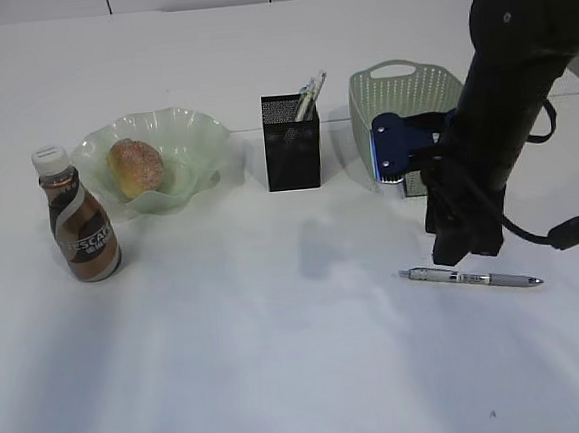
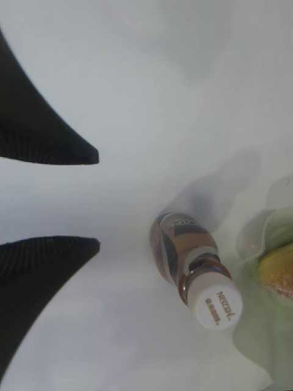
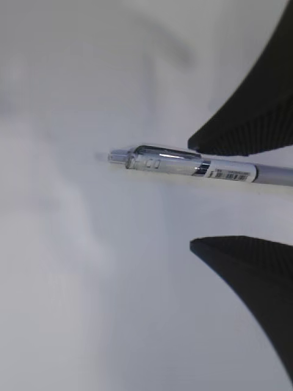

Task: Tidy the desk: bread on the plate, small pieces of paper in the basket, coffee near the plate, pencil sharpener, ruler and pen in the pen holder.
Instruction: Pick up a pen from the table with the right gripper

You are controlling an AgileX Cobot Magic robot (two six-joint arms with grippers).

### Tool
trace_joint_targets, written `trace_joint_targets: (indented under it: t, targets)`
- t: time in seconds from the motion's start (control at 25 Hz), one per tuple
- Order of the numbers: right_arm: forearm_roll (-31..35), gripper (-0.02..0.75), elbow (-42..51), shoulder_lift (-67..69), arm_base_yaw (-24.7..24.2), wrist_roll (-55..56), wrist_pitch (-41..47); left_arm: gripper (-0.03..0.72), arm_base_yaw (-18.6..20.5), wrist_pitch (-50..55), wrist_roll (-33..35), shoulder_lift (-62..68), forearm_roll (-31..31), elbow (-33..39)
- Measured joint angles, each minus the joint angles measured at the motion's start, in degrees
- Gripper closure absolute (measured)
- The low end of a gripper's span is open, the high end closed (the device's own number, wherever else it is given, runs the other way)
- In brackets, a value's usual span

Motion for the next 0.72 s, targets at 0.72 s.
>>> trace_joint_targets:
  t: [0.72]
  targets:
    - [2.4,0.382,-0.2,7.1,-4.5,-3.2,-3.5,0.413,0.0,-0.1,0.3,0.0,-0.4,0.5]
